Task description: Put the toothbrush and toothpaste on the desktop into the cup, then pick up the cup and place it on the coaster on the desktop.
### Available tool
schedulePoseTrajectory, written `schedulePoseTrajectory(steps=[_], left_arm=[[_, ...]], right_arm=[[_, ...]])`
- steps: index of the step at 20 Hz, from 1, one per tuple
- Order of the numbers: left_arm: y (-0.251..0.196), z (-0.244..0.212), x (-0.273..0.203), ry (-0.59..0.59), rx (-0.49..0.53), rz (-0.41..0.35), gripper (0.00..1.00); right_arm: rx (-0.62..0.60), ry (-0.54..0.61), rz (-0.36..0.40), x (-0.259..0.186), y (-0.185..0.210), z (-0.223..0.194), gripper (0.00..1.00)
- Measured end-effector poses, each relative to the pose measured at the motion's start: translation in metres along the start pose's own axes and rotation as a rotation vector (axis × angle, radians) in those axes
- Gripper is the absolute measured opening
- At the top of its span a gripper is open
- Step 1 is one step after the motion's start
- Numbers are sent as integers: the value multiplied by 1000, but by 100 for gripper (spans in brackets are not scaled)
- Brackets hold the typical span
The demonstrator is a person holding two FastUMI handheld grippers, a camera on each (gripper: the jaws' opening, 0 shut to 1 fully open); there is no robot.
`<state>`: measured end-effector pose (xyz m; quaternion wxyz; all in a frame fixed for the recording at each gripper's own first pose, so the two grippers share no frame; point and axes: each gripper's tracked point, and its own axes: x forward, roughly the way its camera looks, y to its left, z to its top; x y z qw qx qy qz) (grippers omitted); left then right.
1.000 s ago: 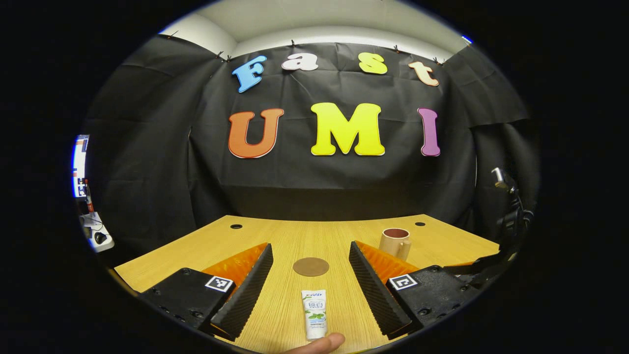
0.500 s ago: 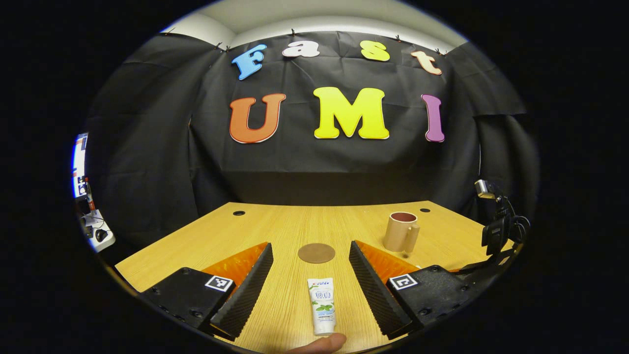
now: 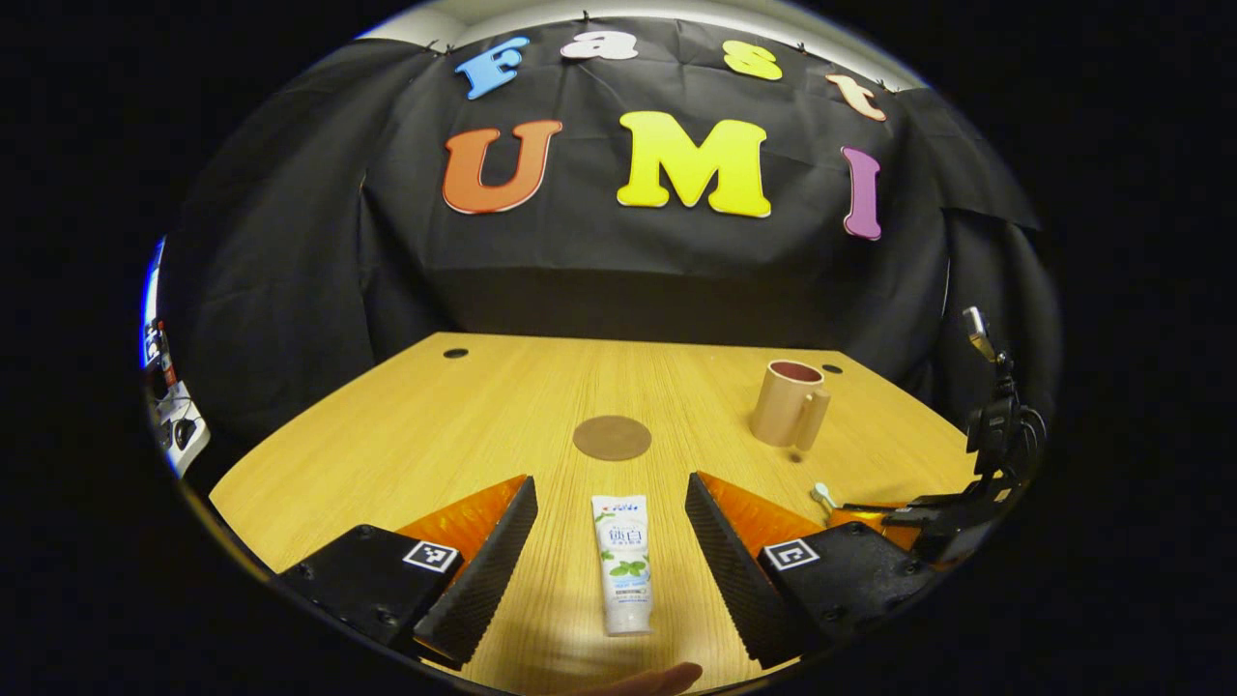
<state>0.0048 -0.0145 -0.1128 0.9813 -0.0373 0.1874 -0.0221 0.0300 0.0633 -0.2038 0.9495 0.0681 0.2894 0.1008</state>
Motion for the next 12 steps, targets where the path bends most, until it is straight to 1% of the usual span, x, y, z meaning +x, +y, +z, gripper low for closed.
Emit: schedulePoseTrajectory(steps=[1,5,8,12], left_arm=[[-1,-11,2,42,-3,-3,98],[-11,-36,4,158,-21,-43,97],[-10,-46,3,194,4,-50,92],[-12,-56,7,236,13,-51,91]], right_arm=[[-2,1,11,-1,2,-1,2],[-13,-26,43,-7,7,1,2],[-14,-67,55,-16,8,9,1],[-22,-110,61,-27,8,19,1]])
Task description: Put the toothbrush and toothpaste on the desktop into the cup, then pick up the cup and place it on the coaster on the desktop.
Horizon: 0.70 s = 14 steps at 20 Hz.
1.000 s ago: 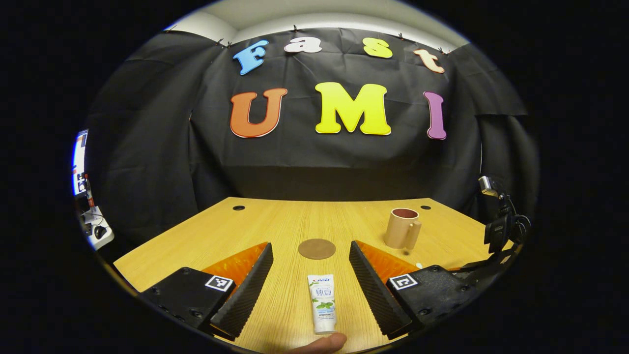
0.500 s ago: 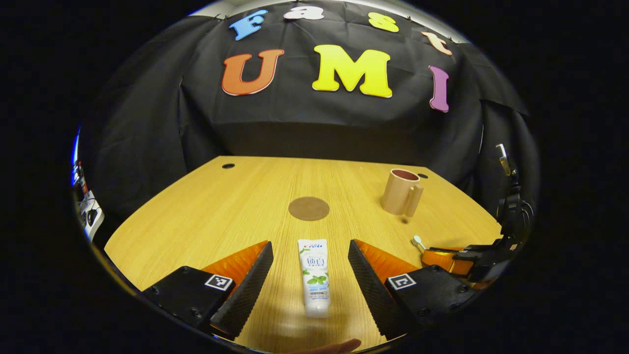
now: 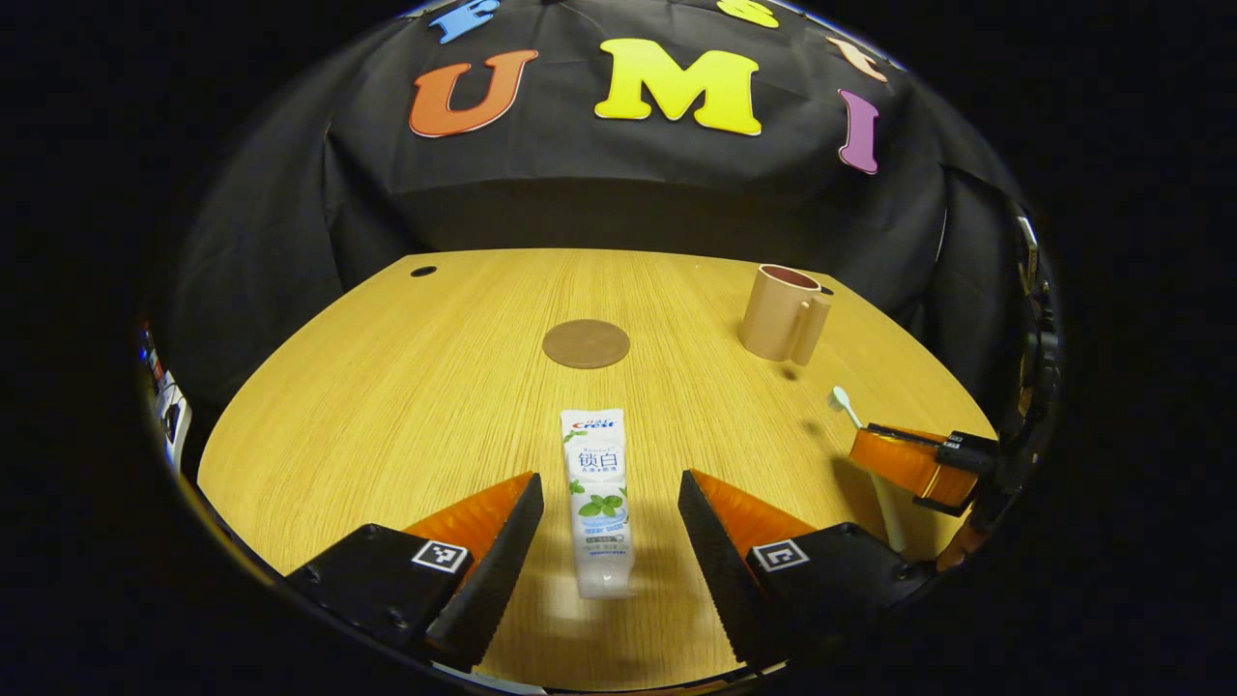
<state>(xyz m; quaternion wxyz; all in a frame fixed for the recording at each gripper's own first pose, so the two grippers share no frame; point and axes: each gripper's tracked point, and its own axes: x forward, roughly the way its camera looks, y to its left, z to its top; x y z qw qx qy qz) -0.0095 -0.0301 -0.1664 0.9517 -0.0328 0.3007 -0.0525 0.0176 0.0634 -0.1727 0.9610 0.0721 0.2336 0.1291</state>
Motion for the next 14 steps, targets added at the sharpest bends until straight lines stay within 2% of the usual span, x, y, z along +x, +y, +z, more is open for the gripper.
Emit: schedulePoseTrajectory(steps=[3,5,6,9,10,12,13,14], left_arm=[[-3,-9,5,46,4,-10,89],[-1,-13,8,63,4,-4,76],[0,-14,9,72,-2,-2,66],[0,-19,13,100,-31,-9,66],[1,-22,15,108,-38,-9,70],[4,-22,17,114,-51,5,65],[8,-24,18,119,-60,16,61],[7,-23,18,117,-72,15,47]], right_arm=[[-4,-34,-3,-8,-2,8,1],[-2,-50,0,-13,-2,14,1],[-2,-58,-1,-15,-3,17,1],[-9,-83,-8,-20,-6,25,1],[-8,-91,-5,-23,-5,28,1],[-10,-107,-4,-26,-5,35,1],[-13,-116,-8,-29,-5,38,1],[-14,-127,-11,-32,-6,42,1]])
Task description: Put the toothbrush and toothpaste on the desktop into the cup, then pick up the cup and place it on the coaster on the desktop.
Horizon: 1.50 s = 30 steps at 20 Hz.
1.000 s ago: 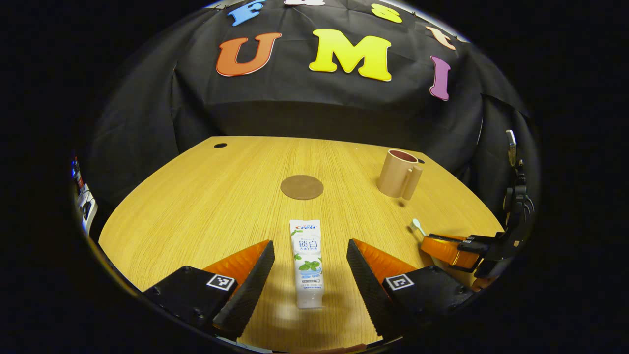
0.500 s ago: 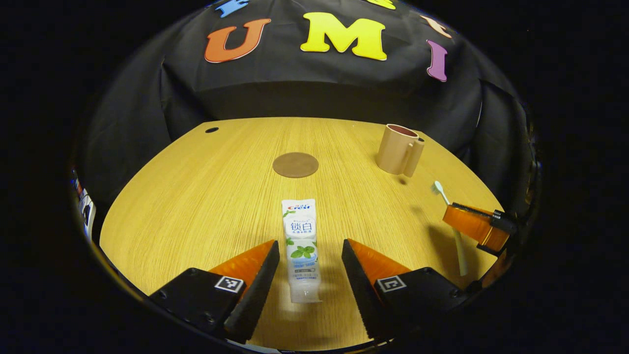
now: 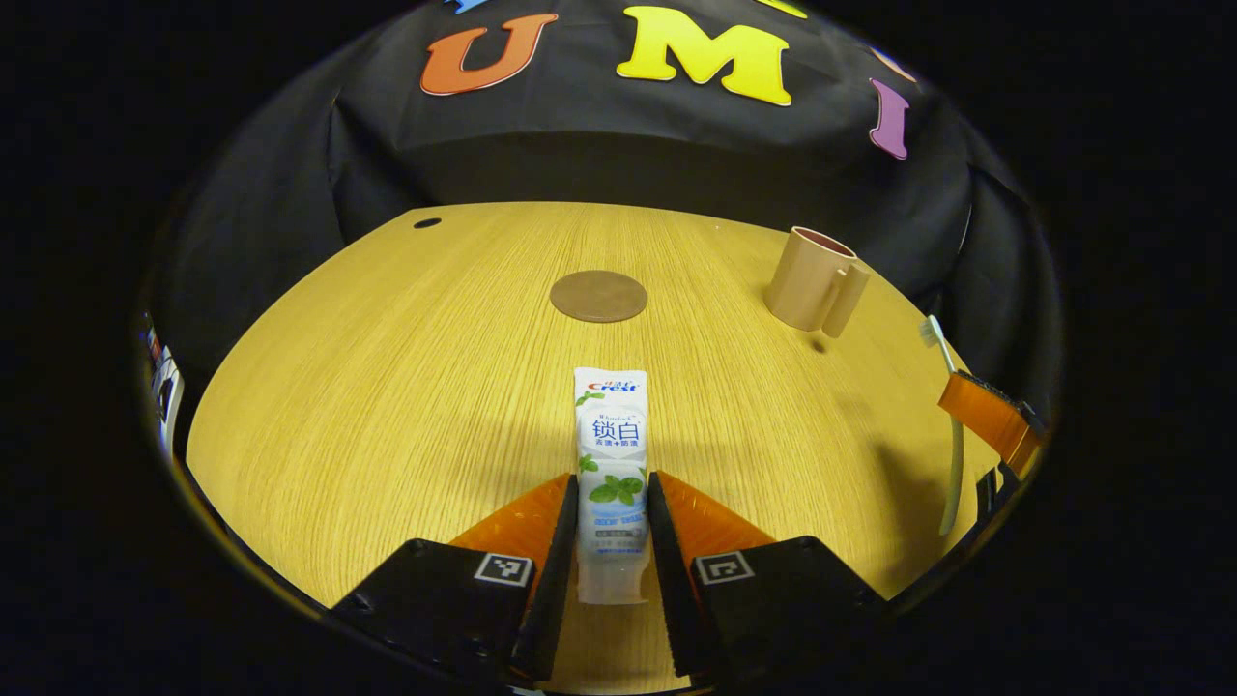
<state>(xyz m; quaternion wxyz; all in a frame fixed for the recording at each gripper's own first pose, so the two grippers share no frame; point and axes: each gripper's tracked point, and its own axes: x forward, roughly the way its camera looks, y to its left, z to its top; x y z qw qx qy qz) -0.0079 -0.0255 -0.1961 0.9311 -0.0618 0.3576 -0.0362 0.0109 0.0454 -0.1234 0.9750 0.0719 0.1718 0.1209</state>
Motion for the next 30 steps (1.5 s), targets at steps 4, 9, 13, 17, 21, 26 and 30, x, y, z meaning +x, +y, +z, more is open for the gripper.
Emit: schedulePoseTrajectory(steps=[4,9,13,17,21,26,30], left_arm=[[-1,2,2,-12,9,-8,44],[6,8,-7,-70,-41,19,41],[7,29,-26,-201,-17,36,42],[-2,45,-49,-293,5,42,41],[-12,67,-62,-390,28,21,41],[-11,84,-66,-477,18,30,41],[-12,97,-70,-539,13,25,41]], right_arm=[[15,-16,2,-3,-1,11,2],[19,-58,15,0,-6,46,1],[24,-89,19,8,-7,79,2],[3,-145,-8,33,-12,123,1],[4,-238,-5,62,-8,174,1],[-20,-307,-13,114,-10,217,1],[-15,-279,0,163,-9,223,2]])
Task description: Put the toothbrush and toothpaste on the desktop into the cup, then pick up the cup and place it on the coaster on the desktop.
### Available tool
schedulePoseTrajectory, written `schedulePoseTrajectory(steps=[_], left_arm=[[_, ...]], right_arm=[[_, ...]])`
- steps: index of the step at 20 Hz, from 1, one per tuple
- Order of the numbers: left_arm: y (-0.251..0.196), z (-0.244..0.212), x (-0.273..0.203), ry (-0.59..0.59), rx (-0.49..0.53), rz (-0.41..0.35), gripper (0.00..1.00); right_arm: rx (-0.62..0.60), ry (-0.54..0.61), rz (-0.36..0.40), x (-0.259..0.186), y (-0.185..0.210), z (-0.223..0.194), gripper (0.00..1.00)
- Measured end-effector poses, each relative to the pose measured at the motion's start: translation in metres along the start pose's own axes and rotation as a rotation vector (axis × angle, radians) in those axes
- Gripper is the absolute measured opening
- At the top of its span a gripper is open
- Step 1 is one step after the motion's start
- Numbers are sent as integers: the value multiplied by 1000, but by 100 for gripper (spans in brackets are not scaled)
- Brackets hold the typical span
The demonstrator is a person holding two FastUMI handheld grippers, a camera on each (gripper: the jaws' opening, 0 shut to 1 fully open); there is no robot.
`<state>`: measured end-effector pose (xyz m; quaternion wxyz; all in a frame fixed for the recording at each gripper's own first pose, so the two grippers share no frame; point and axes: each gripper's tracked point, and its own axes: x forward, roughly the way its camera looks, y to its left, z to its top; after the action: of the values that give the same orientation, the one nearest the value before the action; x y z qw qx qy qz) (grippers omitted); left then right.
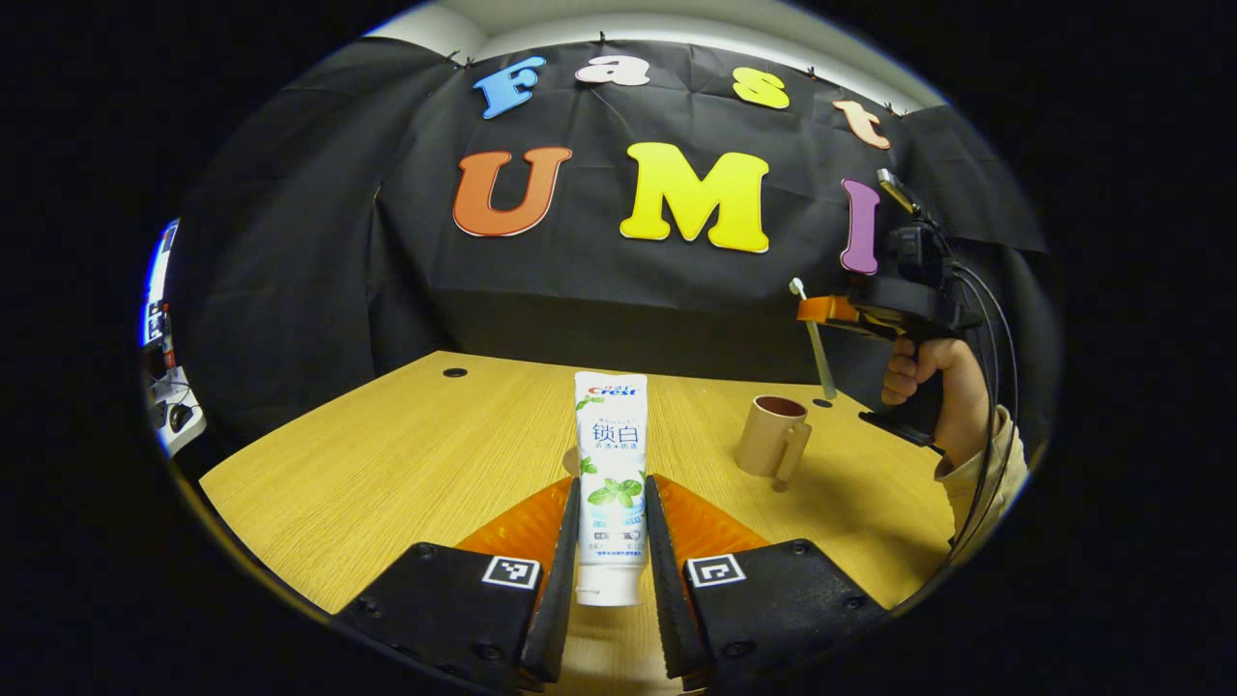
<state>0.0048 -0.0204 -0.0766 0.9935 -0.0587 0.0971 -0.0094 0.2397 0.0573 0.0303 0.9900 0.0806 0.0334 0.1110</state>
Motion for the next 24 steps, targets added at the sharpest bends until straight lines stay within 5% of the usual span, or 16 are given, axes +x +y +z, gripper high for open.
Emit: schedulePoseTrajectory(steps=[6,16,18,19,22,24], left_arm=[[-15,-1,7,7,14,-34,41],[-29,-7,9,24,22,-46,41],[-32,-5,8,18,25,-46,41],[-34,-4,9,17,27,-49,41],[-40,-3,13,20,26,-55,41],[-48,4,20,14,27,-61,41]], right_arm=[[-41,43,-1,24,6,-23,3],[-41,27,-8,0,-6,-16,5],[-44,37,-2,-2,-8,-22,16],[-49,39,10,-4,-7,-21,36],[-73,39,-1,-14,-14,-20,63],[-74,17,-4,-27,-19,-16,92]])
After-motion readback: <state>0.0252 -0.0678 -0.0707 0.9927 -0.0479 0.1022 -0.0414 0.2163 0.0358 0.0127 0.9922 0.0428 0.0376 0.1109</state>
